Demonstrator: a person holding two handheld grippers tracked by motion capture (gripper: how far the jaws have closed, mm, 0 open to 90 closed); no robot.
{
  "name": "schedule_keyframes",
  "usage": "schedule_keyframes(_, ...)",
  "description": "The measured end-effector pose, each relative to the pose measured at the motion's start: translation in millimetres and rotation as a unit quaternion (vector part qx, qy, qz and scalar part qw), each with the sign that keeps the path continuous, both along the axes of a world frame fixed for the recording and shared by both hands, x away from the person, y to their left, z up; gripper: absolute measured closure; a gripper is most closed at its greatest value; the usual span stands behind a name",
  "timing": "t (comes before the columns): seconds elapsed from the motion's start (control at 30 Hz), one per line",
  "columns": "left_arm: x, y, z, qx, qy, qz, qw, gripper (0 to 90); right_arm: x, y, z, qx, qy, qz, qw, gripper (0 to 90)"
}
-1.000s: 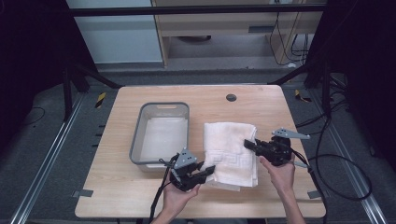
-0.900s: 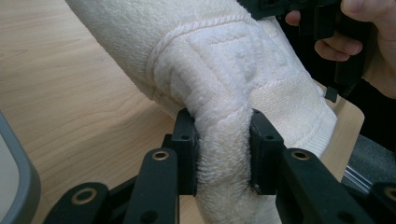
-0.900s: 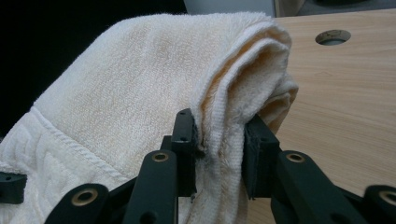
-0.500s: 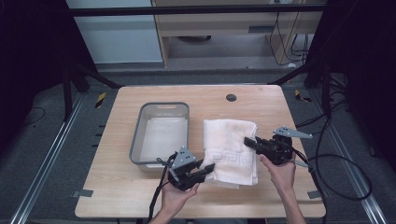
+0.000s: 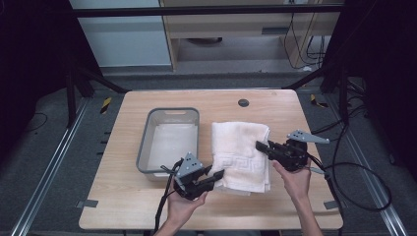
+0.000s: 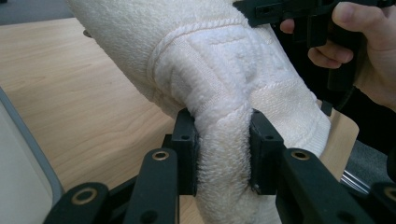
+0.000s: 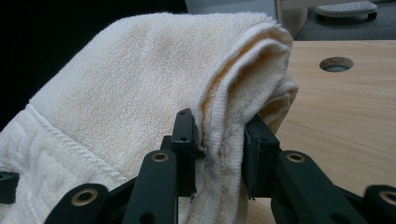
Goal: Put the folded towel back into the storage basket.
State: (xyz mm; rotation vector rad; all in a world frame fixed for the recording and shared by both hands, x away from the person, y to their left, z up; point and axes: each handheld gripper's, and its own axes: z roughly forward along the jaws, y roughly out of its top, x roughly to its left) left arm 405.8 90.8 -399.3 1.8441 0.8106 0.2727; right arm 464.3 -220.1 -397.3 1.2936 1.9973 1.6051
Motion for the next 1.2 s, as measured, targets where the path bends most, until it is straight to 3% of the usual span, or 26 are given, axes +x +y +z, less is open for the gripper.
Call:
schedule_keyframes(0.47, 1.5, 10.2, 15.0, -0.003, -0.016, 0.008, 0.9998, 67.8, 1.9, 10.5, 17.6, 0.003, -0.023, 0.001, 0.9997, 69.9)
schedule_keyframes(1.2, 11.9, 31.5, 28.2, -0.015, -0.026, 0.022, 0.9993, 67.8, 15.8, 31.0, 33.4, 0.010, -0.029, 0.003, 0.9995, 69.9)
